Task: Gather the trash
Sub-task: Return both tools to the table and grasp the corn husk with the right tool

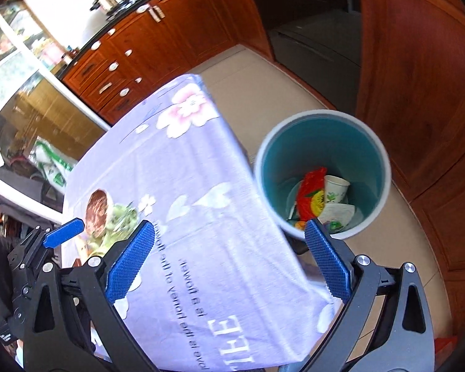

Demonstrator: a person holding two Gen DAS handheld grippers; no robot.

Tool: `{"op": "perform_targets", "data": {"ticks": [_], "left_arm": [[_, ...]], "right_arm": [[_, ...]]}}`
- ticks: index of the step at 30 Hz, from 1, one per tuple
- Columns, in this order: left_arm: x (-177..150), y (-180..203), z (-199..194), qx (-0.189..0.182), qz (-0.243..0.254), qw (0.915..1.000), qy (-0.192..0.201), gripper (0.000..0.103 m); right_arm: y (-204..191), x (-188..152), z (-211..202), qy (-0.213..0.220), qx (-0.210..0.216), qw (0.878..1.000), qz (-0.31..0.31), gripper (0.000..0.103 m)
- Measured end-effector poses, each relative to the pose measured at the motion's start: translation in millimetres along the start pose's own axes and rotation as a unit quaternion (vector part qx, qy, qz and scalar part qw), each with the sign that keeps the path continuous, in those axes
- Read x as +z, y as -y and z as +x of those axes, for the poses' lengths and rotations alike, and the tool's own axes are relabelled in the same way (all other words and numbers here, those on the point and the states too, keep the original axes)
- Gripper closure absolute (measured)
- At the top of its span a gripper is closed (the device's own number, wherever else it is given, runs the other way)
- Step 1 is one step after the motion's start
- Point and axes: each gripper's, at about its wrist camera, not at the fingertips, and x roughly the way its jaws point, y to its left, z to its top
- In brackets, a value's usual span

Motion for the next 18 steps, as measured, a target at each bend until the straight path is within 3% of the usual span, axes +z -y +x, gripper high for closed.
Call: {"op": "perform_targets", "data": {"ticks": [9, 18], "left_arm": [[-67, -100, -22, 0.042, -0.073, 0.9964, -0.006, 0.004], [-119, -168, -19, 0.057, -0.120, 0.9910, -0.022, 0.004]], "right_arm": [[-92, -32, 38, -0.054, 0.028, 0.995, -0.075, 0.009], [-165, -67, 101, -0.130, 0.044, 0.982, -0.127, 0.010]]}}
